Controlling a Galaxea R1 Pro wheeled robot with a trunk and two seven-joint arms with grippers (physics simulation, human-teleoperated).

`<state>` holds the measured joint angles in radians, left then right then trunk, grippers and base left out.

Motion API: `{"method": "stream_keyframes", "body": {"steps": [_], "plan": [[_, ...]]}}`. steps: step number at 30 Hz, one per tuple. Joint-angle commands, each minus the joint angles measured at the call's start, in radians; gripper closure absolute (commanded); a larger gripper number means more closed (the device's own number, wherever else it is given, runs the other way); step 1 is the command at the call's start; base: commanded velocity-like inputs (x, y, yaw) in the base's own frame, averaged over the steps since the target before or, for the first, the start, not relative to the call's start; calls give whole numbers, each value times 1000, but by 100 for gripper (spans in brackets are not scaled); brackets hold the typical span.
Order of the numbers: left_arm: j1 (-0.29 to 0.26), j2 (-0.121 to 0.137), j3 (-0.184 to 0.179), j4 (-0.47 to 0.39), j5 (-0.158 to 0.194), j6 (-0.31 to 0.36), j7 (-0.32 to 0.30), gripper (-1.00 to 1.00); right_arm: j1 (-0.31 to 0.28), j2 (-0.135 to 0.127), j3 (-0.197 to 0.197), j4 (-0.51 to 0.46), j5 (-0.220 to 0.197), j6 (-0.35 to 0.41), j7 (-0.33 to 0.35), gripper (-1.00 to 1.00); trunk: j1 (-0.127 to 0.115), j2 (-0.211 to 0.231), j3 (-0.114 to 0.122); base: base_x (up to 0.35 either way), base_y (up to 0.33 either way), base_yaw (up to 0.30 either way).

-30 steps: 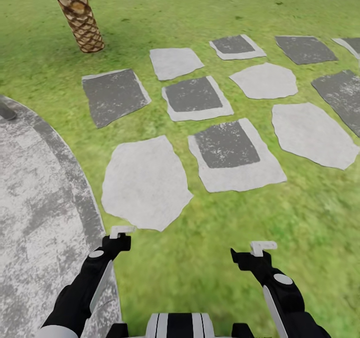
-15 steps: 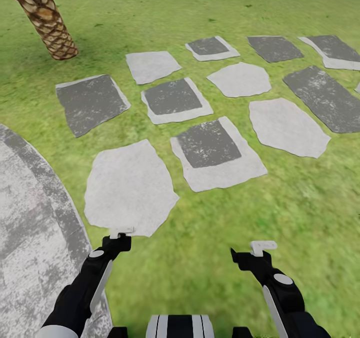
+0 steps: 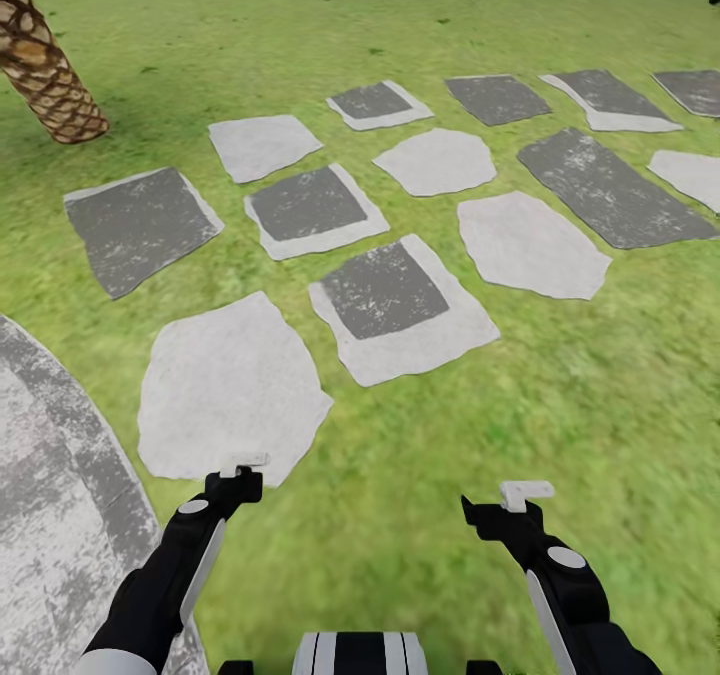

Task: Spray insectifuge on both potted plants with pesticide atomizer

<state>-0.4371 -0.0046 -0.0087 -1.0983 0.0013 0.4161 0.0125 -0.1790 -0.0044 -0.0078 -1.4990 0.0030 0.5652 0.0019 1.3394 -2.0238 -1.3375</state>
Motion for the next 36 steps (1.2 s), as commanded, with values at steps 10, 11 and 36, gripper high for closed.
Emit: {"method": "stream_keyframes", "body": {"steps": [10, 11, 36], "plan": [[-2, 0, 0, -2, 0, 6, 1, 100, 0, -1, -1, -1, 1, 5, 0, -100, 0, 0, 14, 0, 0, -230], [-2, 0, 0, -2, 0, 7, 1, 100, 0, -1, -1, -1, 1, 5, 0, -100, 0, 0, 15, 0, 0, -220], [-2, 0, 0, 0, 0, 7, 1, 100, 0, -2, -17, -1, 0, 5, 1, -100, 0, 0, 53, 0, 0, -207]]}}
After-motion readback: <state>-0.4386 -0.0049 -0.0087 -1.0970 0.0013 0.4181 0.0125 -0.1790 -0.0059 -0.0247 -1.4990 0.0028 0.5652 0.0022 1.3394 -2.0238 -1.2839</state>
